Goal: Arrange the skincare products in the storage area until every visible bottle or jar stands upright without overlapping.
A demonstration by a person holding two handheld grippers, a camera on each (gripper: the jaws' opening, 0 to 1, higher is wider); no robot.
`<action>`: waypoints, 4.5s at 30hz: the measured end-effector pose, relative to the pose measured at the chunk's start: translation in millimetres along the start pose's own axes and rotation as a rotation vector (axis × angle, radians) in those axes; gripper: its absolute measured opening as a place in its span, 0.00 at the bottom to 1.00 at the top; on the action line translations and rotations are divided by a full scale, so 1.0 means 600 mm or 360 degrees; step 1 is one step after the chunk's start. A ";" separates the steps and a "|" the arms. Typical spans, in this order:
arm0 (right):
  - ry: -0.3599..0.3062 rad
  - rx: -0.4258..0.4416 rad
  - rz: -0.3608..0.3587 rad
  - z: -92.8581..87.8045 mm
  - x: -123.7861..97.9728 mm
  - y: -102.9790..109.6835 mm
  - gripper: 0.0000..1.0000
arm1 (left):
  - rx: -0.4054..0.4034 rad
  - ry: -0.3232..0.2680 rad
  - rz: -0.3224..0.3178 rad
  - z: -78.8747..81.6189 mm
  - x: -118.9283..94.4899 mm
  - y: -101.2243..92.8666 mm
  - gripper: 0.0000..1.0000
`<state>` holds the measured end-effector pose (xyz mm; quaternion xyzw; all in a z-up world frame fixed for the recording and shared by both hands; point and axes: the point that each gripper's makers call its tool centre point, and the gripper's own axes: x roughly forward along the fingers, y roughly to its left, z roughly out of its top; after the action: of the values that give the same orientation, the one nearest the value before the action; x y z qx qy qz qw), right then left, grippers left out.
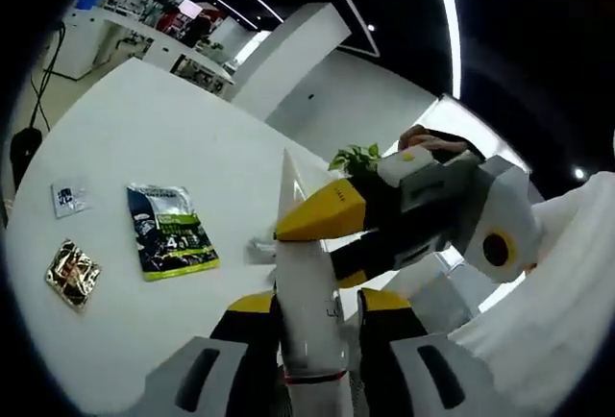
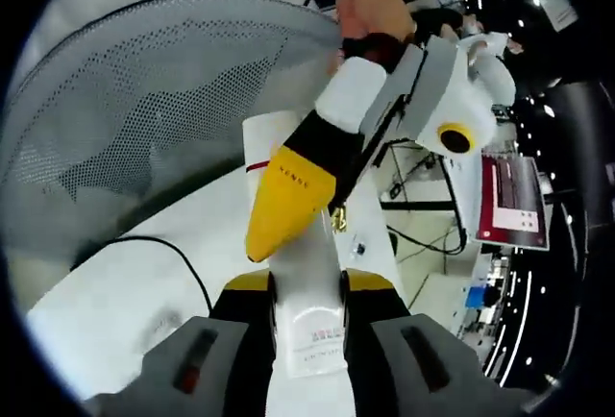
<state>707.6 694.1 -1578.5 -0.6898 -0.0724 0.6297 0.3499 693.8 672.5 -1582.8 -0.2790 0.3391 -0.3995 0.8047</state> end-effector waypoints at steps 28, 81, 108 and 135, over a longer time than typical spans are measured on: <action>-0.0030 0.0080 -0.0051 0.000 0.009 -0.004 0.31 | -0.0346 0.0097 -0.0070 -0.006 -0.012 0.015 0.16; -0.1353 0.3862 -0.0409 -0.036 -0.013 -0.042 0.51 | 0.0472 0.0006 0.0251 -0.001 -0.018 0.022 0.17; -0.1224 0.3651 -0.0453 -0.017 -0.016 -0.030 0.32 | 0.0865 0.0044 0.0308 -0.020 0.001 0.009 0.22; -0.0888 0.3445 -0.0797 -0.134 -0.077 0.004 0.33 | 0.0663 0.0395 0.0811 -0.051 -0.034 0.152 0.22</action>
<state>771.7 635.8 -1544.7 0.1708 0.2971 0.4055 0.8474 702.3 731.7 -1660.6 0.0355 0.4042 -0.2773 0.8709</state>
